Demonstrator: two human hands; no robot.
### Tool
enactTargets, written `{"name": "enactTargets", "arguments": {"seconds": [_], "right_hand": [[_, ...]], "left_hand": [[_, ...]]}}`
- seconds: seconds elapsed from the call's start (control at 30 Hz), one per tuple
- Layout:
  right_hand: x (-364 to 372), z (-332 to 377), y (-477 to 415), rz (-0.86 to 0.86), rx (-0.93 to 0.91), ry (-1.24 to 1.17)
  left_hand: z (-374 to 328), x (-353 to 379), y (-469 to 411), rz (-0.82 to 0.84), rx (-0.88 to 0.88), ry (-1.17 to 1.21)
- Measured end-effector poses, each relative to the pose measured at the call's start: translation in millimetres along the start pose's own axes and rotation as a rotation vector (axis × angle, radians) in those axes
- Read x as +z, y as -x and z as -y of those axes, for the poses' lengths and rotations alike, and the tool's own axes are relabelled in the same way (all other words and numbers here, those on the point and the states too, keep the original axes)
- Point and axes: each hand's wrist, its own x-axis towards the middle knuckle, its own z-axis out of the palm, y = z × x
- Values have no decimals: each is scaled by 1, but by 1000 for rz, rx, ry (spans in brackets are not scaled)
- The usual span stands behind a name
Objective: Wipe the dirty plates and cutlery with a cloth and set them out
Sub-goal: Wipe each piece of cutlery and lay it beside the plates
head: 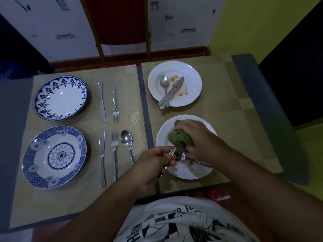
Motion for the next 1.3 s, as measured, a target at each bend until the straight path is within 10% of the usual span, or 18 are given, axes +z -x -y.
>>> {"name": "enactTargets", "arguments": {"seconds": [0.67,1.3], "right_hand": [[-4,3,8,-320,79,-56],[10,8,23,18,-29,-135]], "left_hand": [[-3,-3,-7,-7,-86,-39],[12,-15,-12,91,-28,120]]}}
